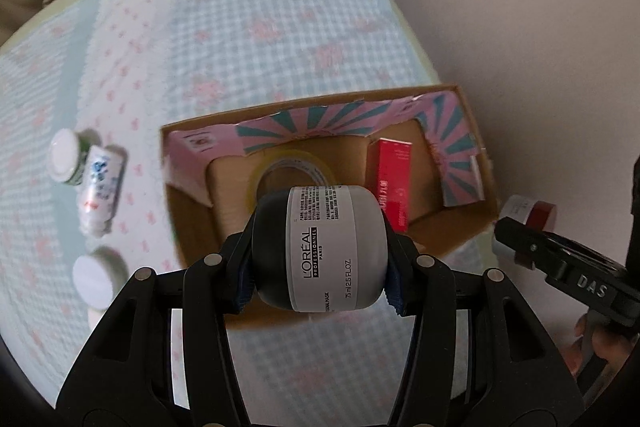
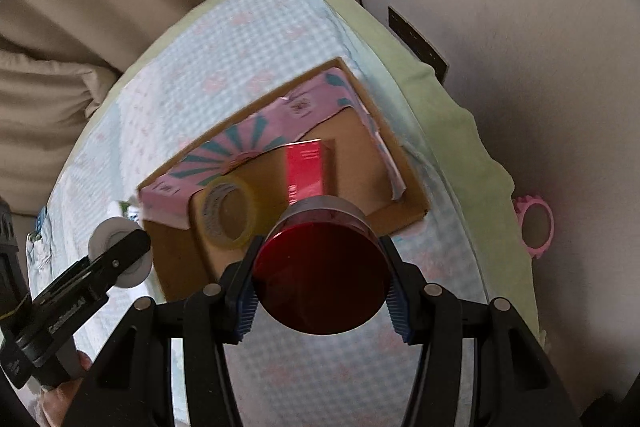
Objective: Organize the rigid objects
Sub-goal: 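Carry the L'Oreal jar and red-lidded jar over the cardboard box, then drop the L'Oreal jar into the tape roll while the right tool releases the red-lidded jar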
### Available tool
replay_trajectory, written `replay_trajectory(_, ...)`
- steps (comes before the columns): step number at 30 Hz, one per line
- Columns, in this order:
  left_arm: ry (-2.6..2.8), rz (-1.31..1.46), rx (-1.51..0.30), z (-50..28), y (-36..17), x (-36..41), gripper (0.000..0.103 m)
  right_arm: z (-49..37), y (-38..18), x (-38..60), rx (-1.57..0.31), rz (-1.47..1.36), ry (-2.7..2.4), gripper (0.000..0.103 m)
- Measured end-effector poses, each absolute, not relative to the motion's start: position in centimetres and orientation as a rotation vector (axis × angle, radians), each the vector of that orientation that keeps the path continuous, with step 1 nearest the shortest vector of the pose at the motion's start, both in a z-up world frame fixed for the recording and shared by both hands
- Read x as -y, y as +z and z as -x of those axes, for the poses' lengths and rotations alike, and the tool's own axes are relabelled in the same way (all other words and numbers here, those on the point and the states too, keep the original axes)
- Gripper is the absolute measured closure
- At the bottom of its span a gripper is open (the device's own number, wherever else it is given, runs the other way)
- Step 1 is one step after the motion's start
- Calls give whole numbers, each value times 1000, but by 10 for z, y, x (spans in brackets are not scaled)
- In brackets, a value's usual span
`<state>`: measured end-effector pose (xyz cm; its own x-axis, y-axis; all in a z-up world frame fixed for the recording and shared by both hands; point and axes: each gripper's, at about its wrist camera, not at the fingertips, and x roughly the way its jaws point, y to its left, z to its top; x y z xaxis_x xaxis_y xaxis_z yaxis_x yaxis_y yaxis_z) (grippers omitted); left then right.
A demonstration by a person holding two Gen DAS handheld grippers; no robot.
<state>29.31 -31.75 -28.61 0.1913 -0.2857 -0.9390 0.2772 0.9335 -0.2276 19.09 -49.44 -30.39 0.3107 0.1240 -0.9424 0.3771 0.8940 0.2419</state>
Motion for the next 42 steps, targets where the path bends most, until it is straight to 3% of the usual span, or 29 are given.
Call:
replay_trajectory(9,-399,-105,-1402,-326,-357,350,56,-218,-352,507,-1268,-484,-166,53)
replay_trajectory(17,-411,-196,-1411,-330,-368,356,53,-228,-370,500,-1259,-426,-116,53)
replay_trajectory(18,-414,-200,-1402,-331,-364,355,33,-228,-371,500,-1256,-419,-122,53)
replay_trajectory(19,-419,-200,-1393,-331,-360,354,2,-229,-371,499,-1258,-414,-125,51)
replay_trajectory(20,-430,-194,-1365,-330,-352,352,0,-229,-372,500,-1265,-412,-123,38)
replay_trajectory(21,-437,-193,-1352,-329,-347,351,0,-228,-371,500,-1259,-412,-120,12)
replay_trajectory(22,-443,-201,-1343,-328,-343,349,0,-227,-368,501,-1242,-411,-116,0)
replay_trajectory(42,-407,-171,-1303,-281,-292,302,0,-193,-332,499,-1157,-402,-114,0)
